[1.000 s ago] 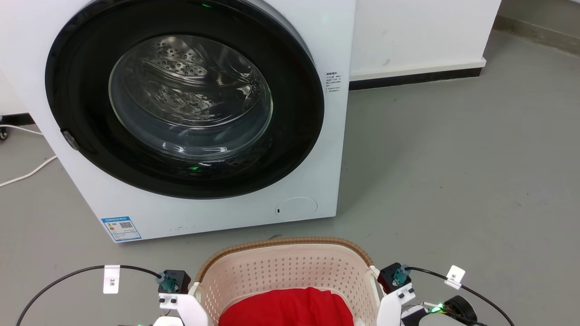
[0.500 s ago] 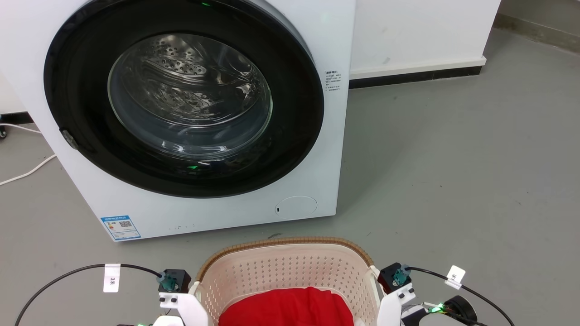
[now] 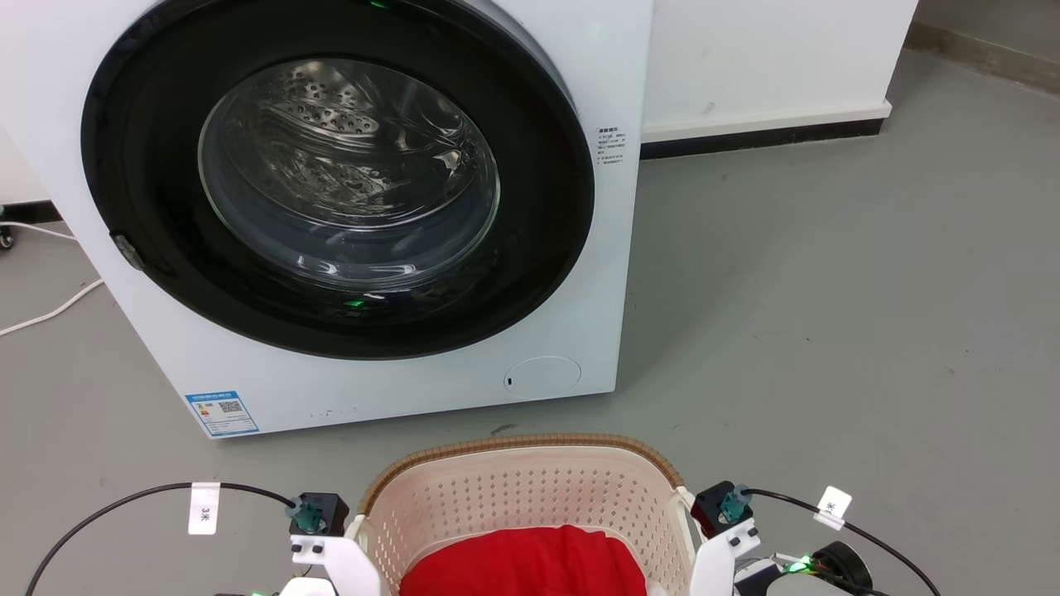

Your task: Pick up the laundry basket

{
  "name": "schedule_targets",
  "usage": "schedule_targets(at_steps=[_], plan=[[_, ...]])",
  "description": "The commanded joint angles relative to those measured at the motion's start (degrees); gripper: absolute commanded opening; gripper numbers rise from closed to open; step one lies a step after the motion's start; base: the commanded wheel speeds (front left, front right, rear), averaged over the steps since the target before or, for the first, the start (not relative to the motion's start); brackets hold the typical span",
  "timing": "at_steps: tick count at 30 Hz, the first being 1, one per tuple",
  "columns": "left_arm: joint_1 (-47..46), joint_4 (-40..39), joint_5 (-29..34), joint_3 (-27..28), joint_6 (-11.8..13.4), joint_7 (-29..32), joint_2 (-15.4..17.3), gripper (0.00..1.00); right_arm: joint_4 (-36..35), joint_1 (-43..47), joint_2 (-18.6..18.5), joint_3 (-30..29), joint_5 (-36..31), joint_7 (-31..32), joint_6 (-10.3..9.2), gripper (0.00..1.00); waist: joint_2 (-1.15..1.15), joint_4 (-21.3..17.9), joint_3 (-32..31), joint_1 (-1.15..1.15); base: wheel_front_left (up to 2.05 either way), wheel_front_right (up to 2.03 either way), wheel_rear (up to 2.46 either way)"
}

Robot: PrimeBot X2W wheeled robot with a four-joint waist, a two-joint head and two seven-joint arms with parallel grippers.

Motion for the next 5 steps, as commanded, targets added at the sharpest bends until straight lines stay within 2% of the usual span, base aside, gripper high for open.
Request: schedule_targets(at_steps=[1,5], plan=[[-1.32,0.14,-0.04,-0.12,-0.24,-0.81,0.87,0.0,0.57,-0.37,-1.12,0.5,-0.28,0.2,0.15,0.0,0.0,0.01,0.01,0.0,0.0,0.0,0.0],[-1.4,0.22,-0.44,-0.51,-0.24,-0.87,0.89,0.0,0.57,-0.32,-1.18,0.72,0.14,0.2,0.15,0.0,0.0,0.1,0.06,0.0,0.0,0.0,0.0]])
